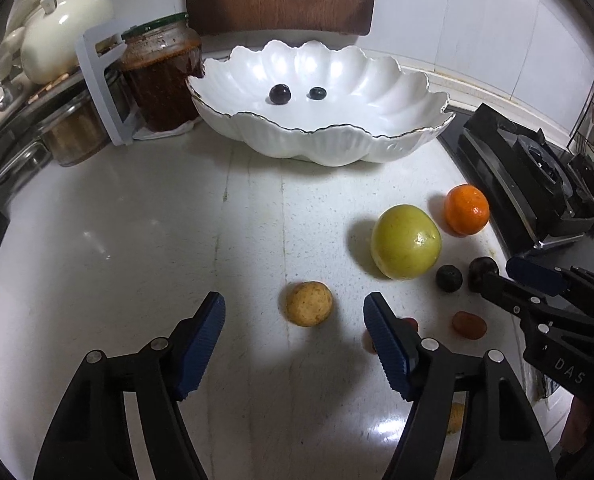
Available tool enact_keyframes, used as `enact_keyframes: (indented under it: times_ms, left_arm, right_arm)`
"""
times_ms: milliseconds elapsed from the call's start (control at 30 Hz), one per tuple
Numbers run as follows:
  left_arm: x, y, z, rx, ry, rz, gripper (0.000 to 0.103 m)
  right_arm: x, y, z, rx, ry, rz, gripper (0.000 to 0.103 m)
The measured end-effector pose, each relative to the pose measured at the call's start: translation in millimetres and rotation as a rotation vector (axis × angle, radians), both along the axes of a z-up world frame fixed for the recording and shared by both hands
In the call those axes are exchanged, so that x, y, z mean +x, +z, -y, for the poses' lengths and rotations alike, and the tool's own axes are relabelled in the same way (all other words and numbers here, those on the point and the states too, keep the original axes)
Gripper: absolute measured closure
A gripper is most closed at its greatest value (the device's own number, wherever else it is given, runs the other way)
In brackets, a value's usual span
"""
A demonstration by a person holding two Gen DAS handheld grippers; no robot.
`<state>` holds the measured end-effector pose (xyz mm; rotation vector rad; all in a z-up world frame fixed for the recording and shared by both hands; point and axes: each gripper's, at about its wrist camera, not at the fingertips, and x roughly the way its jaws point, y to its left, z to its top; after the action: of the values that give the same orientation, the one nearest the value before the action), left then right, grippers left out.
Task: Organize fruits
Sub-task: 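Grasp a black plum with the right tool while the left tool grasps a tan round fruit, then lift both held fruits and carry them over the white bowl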
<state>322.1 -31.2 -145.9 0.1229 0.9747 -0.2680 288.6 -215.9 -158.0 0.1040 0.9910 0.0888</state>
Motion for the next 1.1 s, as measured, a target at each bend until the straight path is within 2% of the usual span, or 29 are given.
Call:
enact_keyframes:
  times_ms: [267,500,833,1100]
  left_arm:
    - [7.2,-6.1,4.5,-0.006,-0.015,-0.013,0.037]
    - [9.2,-12.6,8.0,0.001,-0.028,-0.025,0.045]
    - [12.3,-19.5,10.9,0.002,-0.049,-0.054,0.075]
    - [5.7,-11.6,12.1,0.003,-0.052,-0.028,0.076]
  right_arm:
    - [4.1,-5.9,1.0,0.028,0.000,-0.023,0.067]
    - [4.7,-8.8,0.5,0.029,0.000,-0.028,0.073]
    - [3.8,-9.4,-0.6,0.021,0.005,-0.019,0.076]
    - [-1.0,-4.4,1.7,0.016,0.001,-0.001,0.076]
